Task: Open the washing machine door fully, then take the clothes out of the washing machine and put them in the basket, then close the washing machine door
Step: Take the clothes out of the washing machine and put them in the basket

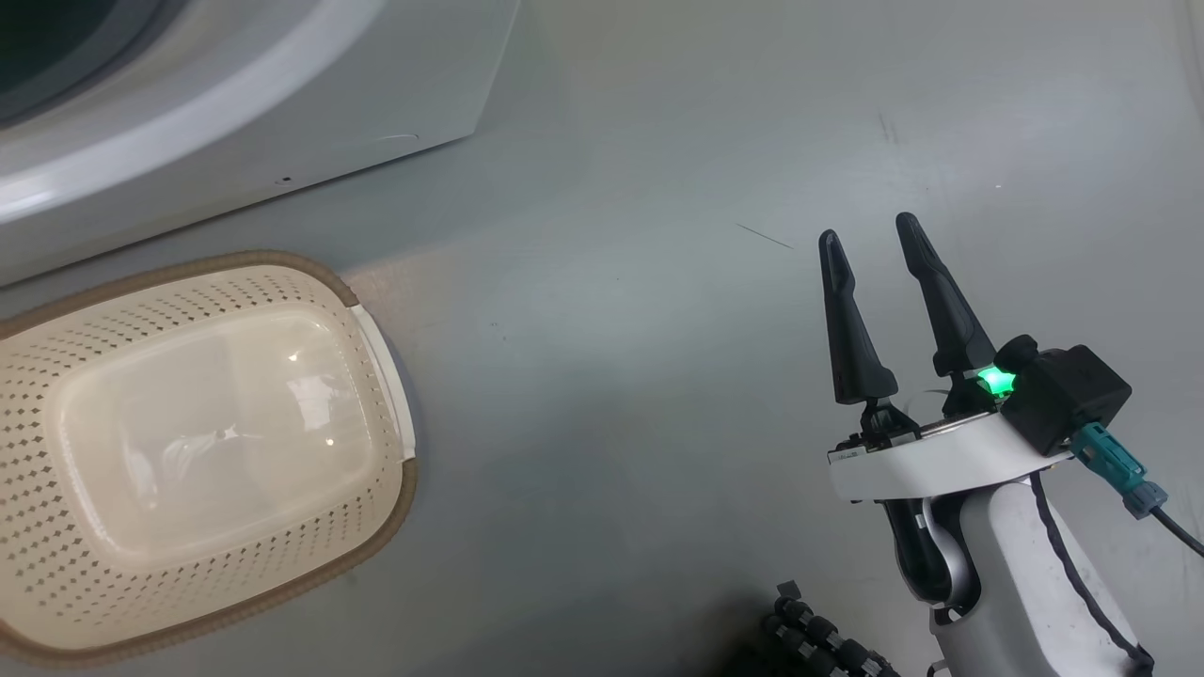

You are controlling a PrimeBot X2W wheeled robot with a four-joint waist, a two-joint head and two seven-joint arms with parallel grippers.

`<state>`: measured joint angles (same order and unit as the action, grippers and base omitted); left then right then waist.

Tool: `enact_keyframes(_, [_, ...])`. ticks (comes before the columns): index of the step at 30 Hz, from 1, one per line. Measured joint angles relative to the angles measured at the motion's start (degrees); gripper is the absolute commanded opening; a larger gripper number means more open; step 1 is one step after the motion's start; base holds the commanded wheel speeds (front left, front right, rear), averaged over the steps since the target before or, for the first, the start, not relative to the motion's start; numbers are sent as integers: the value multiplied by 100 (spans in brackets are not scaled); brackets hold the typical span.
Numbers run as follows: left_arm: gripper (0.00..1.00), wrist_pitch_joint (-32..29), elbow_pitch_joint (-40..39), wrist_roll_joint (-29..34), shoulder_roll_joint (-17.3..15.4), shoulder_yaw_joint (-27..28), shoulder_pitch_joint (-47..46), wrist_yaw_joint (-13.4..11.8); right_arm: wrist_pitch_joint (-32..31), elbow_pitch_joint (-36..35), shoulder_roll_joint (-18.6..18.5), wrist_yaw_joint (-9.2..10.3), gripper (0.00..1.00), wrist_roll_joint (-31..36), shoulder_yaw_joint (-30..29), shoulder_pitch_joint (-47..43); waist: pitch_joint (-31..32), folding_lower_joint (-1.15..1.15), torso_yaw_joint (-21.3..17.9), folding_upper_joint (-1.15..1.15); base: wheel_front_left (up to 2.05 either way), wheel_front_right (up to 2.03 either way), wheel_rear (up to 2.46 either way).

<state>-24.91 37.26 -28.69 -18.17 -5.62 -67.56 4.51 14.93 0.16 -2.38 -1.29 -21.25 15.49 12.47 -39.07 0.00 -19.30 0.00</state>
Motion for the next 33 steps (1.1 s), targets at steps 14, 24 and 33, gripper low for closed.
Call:
enact_keyframes(14, [0, -375, 476, 9, -81, -46, -186, -76, 0, 36, 0, 43, 100, -93, 0, 118, -94, 0, -83, 0, 0, 0, 0])
enact_keyframes(24, [0, 2, 510, -12, 115, -33, -187, -36, 0, 54, 1, 94, 100, -91, -159, 125, -93, 0, 41, 0, 0, 0, 0])
enact_keyframes(33, [0, 554, 447, -12, 185, -34, -125, 46, 0, 64, 1, 86, 100, -20, -212, 140, -21, 0, 238, 0, 0, 0, 0])
